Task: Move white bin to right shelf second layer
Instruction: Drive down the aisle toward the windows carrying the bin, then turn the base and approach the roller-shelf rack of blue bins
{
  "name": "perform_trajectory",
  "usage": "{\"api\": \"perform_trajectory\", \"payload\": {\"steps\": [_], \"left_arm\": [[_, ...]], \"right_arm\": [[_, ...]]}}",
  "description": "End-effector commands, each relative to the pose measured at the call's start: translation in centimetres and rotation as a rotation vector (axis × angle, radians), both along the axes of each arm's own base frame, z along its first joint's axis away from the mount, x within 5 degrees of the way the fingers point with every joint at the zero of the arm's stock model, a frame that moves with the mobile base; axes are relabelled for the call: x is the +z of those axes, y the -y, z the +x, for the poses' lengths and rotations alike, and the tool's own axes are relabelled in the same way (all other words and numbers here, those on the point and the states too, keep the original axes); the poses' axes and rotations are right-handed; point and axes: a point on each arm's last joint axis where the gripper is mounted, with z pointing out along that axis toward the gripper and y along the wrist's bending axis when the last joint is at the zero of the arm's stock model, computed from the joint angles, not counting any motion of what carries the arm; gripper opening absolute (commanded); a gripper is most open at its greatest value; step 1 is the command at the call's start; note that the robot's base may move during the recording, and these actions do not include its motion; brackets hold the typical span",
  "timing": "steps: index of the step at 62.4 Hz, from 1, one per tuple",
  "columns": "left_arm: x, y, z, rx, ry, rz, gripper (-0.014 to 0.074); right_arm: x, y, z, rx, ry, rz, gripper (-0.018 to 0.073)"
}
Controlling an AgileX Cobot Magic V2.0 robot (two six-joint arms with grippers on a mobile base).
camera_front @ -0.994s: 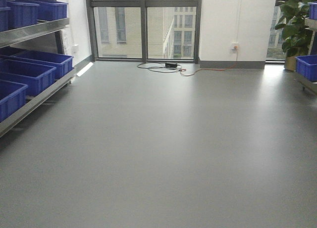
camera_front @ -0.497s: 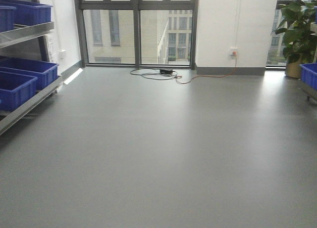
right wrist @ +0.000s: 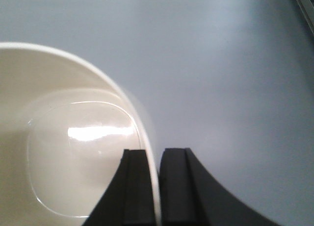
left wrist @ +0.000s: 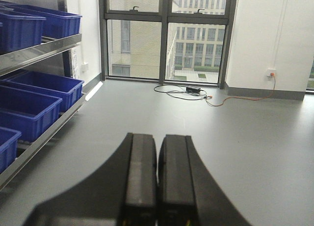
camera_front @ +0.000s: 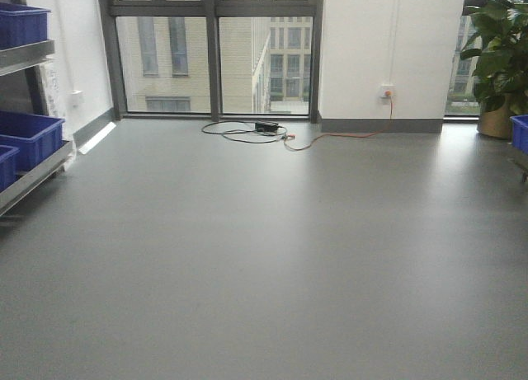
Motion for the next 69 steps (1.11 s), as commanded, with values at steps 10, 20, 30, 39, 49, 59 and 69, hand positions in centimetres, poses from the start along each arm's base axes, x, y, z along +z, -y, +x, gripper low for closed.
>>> {"api": "perform_trajectory", "payload": {"steps": [10, 20, 30, 39, 49, 59, 69], "left_arm": [[-0.08, -0.07, -0.06, 0.007, 0.072, -0.011, 0.0085], [-0.08, -0.07, -0.06, 0.007, 0.072, -0.011, 0.0085], [-0.08, -0.07, -0.06, 0.007, 0.072, -0.011, 0.0085], [-0.08, -0.07, -0.06, 0.007, 0.072, -0.011, 0.0085], [-0.08, -0.07, -0.06, 0.007, 0.072, -0.011, 0.0085], [-0.08, -0.07, -0.06, 0.007, 0.072, -0.011, 0.0085], [-0.08, -0.07, -0.06, 0.007, 0.072, -0.011, 0.0085]], "right_arm": [[1.67, 0.09, 0.35, -0.006, 0.117, -0.008, 0.0057], [1.67, 0.09, 0.35, -0.006, 0.117, -0.008, 0.0057], [1.67, 0.09, 0.35, -0.006, 0.117, -0.008, 0.0057], [1.67, 0.09, 0.35, -0.006, 0.117, -0.008, 0.0057], [1.67, 0.09, 0.35, -0.006, 0.117, -0.008, 0.0057], [1.67, 0.09, 0.35, -0.006, 0.117, -0.008, 0.0057], [1.67, 0.09, 0.35, -0.006, 0.117, -0.008, 0.0057]]}}
